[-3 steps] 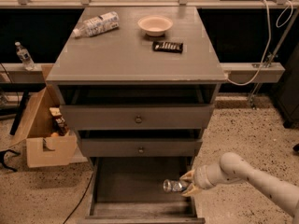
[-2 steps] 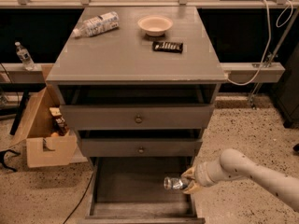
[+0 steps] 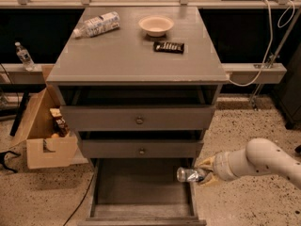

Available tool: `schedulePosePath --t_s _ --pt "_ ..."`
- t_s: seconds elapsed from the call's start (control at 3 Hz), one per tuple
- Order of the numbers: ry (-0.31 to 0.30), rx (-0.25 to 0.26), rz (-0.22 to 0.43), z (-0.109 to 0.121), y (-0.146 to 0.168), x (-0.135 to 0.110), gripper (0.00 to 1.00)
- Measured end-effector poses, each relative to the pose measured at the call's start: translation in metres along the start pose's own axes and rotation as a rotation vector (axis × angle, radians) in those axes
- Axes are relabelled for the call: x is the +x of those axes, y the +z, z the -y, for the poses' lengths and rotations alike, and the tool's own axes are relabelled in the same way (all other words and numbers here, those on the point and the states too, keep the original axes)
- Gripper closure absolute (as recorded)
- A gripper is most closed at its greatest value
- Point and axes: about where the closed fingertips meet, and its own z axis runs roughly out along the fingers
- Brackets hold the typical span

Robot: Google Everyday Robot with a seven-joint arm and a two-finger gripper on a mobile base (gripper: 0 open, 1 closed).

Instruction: Pick redbull can from bottom drawer and place on counter

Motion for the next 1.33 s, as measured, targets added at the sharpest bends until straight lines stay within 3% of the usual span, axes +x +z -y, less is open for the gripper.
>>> schedulePosePath --t_s 0.33,0.67,1.0,1.33 --pt "-0.001 0.000 0.000 0.000 0.000 0.000 1.00" --pt "-0.029 -0.003 -0.014 0.016 -0.017 -0.016 1.00" --pt "-0.111 0.003 -0.043 0.052 -0.055 -0.061 1.00" --pt "-0.176 0.028 -0.045 0.081 -0.089 -0.090 1.00"
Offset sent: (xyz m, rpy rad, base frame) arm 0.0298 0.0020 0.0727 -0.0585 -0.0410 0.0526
